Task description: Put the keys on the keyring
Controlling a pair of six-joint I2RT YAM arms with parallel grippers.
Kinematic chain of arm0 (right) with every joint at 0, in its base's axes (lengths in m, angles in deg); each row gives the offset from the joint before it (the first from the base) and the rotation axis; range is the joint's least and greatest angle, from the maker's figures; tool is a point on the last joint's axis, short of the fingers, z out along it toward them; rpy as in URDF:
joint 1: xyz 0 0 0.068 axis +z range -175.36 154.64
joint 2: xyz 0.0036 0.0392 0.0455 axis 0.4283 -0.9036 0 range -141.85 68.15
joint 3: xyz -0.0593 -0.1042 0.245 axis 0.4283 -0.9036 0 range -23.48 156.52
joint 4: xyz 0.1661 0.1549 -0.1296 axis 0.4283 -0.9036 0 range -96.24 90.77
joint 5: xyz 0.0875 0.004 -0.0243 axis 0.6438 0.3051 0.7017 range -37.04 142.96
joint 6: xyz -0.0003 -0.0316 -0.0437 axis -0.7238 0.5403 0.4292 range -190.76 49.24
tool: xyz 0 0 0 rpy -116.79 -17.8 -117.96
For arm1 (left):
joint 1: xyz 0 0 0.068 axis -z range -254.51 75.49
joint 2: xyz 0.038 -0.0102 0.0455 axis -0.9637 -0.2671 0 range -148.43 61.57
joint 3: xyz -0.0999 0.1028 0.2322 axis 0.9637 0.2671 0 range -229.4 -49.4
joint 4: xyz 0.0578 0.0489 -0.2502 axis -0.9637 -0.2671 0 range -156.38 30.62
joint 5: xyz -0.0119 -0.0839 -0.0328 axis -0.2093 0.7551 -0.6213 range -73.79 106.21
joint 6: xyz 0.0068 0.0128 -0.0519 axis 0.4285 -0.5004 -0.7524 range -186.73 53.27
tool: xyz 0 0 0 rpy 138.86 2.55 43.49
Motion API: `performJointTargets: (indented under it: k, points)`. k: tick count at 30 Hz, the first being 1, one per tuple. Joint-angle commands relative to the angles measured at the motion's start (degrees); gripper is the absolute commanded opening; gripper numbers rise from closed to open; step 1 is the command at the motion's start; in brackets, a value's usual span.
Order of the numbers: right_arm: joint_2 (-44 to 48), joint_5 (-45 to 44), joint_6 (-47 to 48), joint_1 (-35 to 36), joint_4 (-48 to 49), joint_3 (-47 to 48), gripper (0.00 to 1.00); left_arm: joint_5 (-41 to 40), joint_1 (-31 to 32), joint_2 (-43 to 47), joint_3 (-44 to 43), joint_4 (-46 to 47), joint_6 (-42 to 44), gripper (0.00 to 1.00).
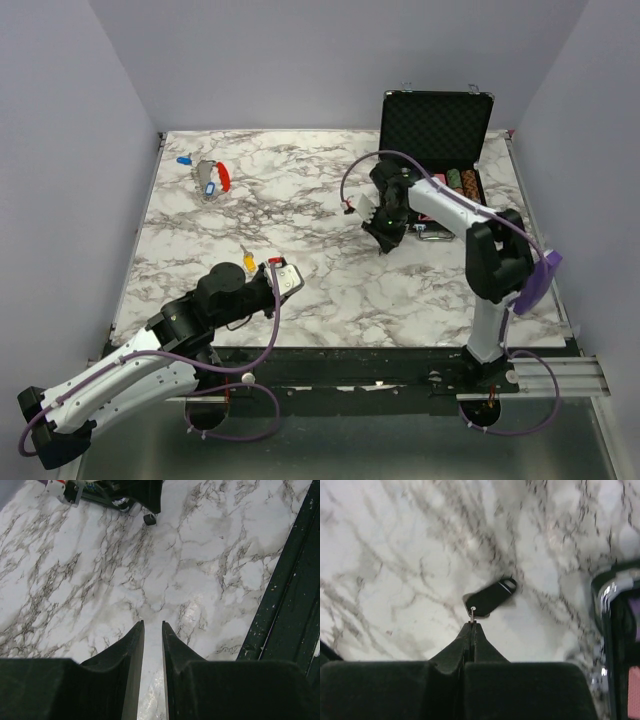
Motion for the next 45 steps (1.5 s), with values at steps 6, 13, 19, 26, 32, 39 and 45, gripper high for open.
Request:
performJointTargets:
  k: [6,13,19,26,32,39,45]
  points:
    - [27.88,0.64,2.08,-4.12,-5.33,-15.13,0.01,1.31,-0.08,0.61,-1.07,-0.85,0.49,0.28]
    - [41.16,-2.52,4.20,-10.10,-10.96,-27.25,0.01,2.28,0.10,0.70,-1.25,-0.93,0.22,0.28]
    - [39.69,-5.51,2.88,-10.54,-11.94,-31.22,0.01,2.72,0.10,0.34,-1.42,-1.11,0.13,0.28]
    - [23.79,-2.97,2.53,-10.54,-6.76,-25.70,0.01,3.33,0.27,0.52,-1.42,-0.93,-0.04,0.28]
    - [14.47,-1.29,1.30,-9.14,-4.64,-18.05,0.01,3.07,0.36,0.52,-1.25,-0.93,-0.04,0.28]
    - [8.49,0.02,0.33,-7.38,-2.80,-13.12,0.01,2.90,0.36,0.52,-1.33,-1.02,0.05,0.28]
    - [3.65,0.29,0.24,-6.68,-2.70,-9.96,0.01,2.72,0.36,0.43,-1.16,-0.85,0.05,0.28]
